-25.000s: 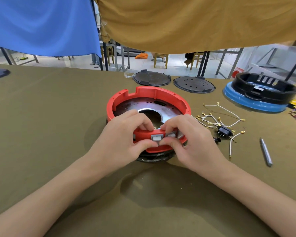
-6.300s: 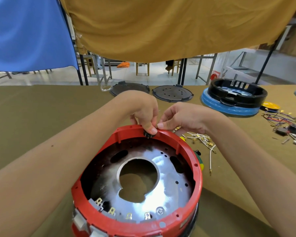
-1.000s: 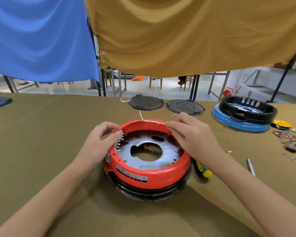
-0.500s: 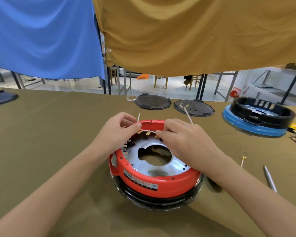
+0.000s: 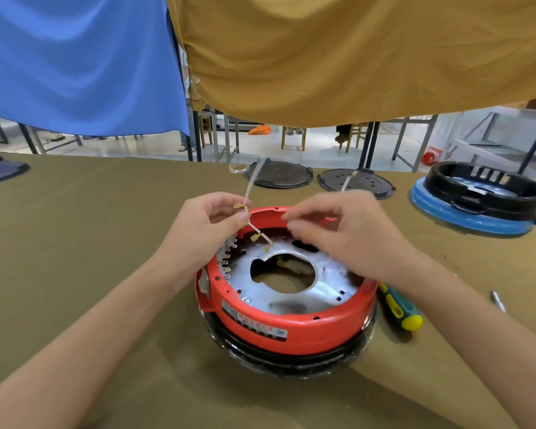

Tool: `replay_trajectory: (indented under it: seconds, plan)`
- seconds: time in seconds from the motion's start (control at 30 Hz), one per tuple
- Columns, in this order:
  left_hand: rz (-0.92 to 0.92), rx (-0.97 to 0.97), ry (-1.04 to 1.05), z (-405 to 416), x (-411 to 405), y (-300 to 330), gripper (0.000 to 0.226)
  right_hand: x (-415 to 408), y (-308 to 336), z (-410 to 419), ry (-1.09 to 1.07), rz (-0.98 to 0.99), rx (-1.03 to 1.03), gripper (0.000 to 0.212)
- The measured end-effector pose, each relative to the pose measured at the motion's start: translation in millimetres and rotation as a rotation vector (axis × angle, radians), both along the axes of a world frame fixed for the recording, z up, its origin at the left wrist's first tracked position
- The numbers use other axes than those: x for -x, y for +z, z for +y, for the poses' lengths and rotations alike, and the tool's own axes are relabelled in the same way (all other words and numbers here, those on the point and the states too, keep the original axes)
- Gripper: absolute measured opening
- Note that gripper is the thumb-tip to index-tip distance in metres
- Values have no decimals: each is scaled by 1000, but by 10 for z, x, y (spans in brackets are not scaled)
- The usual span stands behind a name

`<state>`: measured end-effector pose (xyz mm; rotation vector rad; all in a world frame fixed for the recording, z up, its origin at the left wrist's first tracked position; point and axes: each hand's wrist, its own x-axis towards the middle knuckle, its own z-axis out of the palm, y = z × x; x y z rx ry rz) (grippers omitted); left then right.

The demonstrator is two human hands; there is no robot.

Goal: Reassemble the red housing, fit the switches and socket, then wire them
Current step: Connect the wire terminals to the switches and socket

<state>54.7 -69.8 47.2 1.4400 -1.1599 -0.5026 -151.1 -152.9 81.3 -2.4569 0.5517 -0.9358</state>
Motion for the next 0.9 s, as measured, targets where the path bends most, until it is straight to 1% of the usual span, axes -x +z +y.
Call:
replay_trajectory:
  seconds: [0.1,0.13,0.2,0.23,0.27,0.3,0.37,0.43,0.5,0.6,0.73,0.8,0.9]
  plan:
    - [-30,-12,25,-4,-30,-12,17,66,125,-66,-32,-291,-164,12]
    - [-36,-19,35,-7,-31,-13,19,92,158,-94,-48,-353,-197,12]
    - [-41,-24,46,-15,-35,-5,20,139,199,-168,-141,-406,-192,14]
    - [-44,-24,48,-21,-36,-1,20,158,203,-217,-194,-395,-190,13]
    - [-50,-22,52,-28,-36,0,21,172,196,-267,-237,-347,-196,12]
    - [-58,-17,57,-35,-37,-1,21,181,182,-315,-272,-262,-206,16]
    - [-64,-7,71,-53,-49,-2,23,180,124,-381,-297,-72,-239,31]
    - [-38,-3,67,-73,-72,7,25,146,45,-381,-270,6,-304,42]
    - [13,10,50,-106,-93,22,26,101,-32,-368,-261,19,-345,49]
    - [75,60,21,-176,-91,50,28,51,-118,-371,-227,-23,-392,48]
    - [101,115,16,-237,-109,56,26,21,-203,-410,-321,-71,-300,43]
    - [73,83,32,-255,-124,34,24,15,-257,-415,-352,-86,-305,46]
    - [53,40,26,-260,-129,2,21,-1,-280,-405,-381,-28,-211,48]
